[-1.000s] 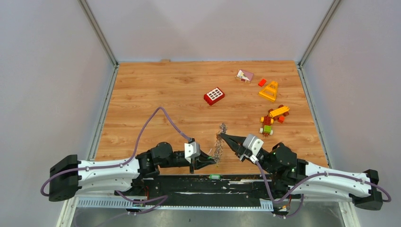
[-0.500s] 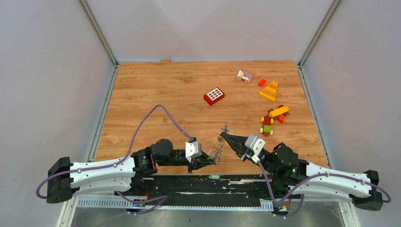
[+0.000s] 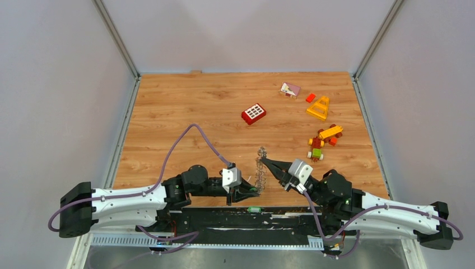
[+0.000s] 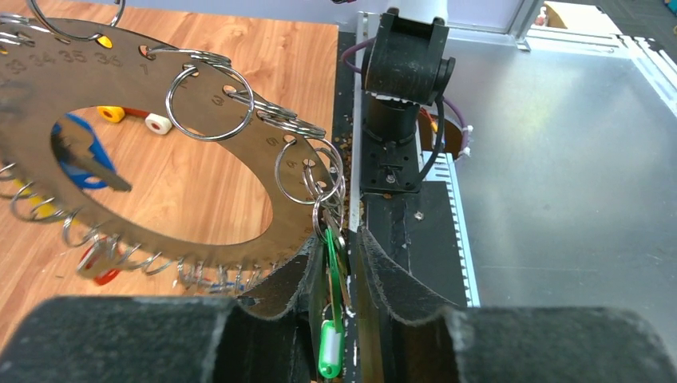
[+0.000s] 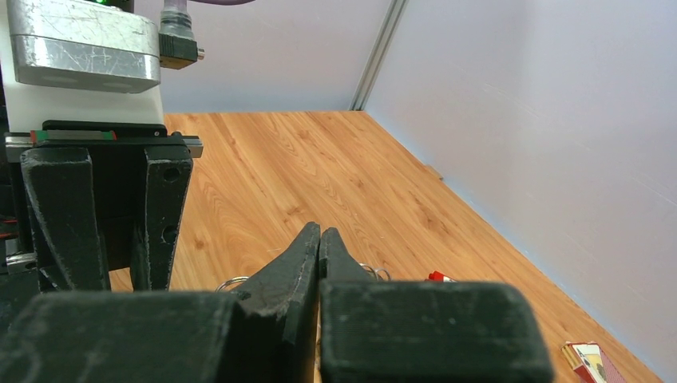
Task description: Remove the keys from the keyring
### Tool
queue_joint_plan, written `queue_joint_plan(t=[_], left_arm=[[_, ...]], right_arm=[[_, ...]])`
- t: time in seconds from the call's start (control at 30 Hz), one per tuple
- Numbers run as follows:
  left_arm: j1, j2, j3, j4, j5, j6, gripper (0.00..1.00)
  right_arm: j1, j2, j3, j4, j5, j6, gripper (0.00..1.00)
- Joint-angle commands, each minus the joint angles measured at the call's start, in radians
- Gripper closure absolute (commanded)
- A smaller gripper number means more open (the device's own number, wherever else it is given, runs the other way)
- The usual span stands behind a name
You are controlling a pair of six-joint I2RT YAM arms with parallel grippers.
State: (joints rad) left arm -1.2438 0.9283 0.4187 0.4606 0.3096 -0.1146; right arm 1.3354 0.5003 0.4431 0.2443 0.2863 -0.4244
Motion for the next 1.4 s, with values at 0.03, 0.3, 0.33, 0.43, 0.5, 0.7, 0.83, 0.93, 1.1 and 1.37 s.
queue_joint_plan(t=[0.03, 0.3, 0.33, 0.43, 0.5, 0.7, 0.83, 0.93, 1.1, 1.37], left_arm=[[-0.005, 0.004, 0.002, 0.071, 0.02, -0.016, 0.71], [-0.005, 0.006, 0.012, 0.046, 0.013, -0.014, 0.69], [-0.005, 0.007, 0.013, 0.046, 0.013, -0.014, 0.7], [-0.005, 0.015, 0.02, 0.04, 0.017, -0.012, 0.74], [-0.005, 0.023, 0.024, 0.038, 0.016, -0.012, 0.77], [-0.005, 0.032, 0.031, 0.046, 0.023, -0.017, 0.7], [-0.005, 0.026, 0.028, 0.052, 0.029, -0.021, 0.58], [-0.006, 0.024, 0.026, 0.055, 0.026, -0.022, 0.53], [-0.005, 0.031, 0.027, 0.063, 0.009, -0.029, 0.45], [-0.005, 0.043, 0.032, 0.079, -0.007, -0.043, 0.39]], right_arm=[[-0.003, -0.017, 0.02, 0.07, 0.001, 0.012, 1.0], [-0.003, -0.016, 0.024, 0.07, 0.003, 0.007, 1.0], [-0.003, -0.017, 0.024, 0.071, 0.003, 0.008, 1.0], [-0.002, -0.017, 0.024, 0.072, 0.001, 0.007, 1.0], [-0.002, -0.017, 0.025, 0.071, 0.002, 0.008, 1.0], [-0.002, -0.015, 0.024, 0.072, 0.002, 0.007, 1.0], [-0.002, -0.015, 0.022, 0.072, 0.005, 0.006, 1.0], [-0.002, -0.014, 0.02, 0.077, 0.003, 0.006, 1.0], [-0.002, -0.011, 0.019, 0.082, 0.001, 0.008, 1.0], [-0.002, -0.005, 0.016, 0.089, -0.001, 0.012, 1.0]])
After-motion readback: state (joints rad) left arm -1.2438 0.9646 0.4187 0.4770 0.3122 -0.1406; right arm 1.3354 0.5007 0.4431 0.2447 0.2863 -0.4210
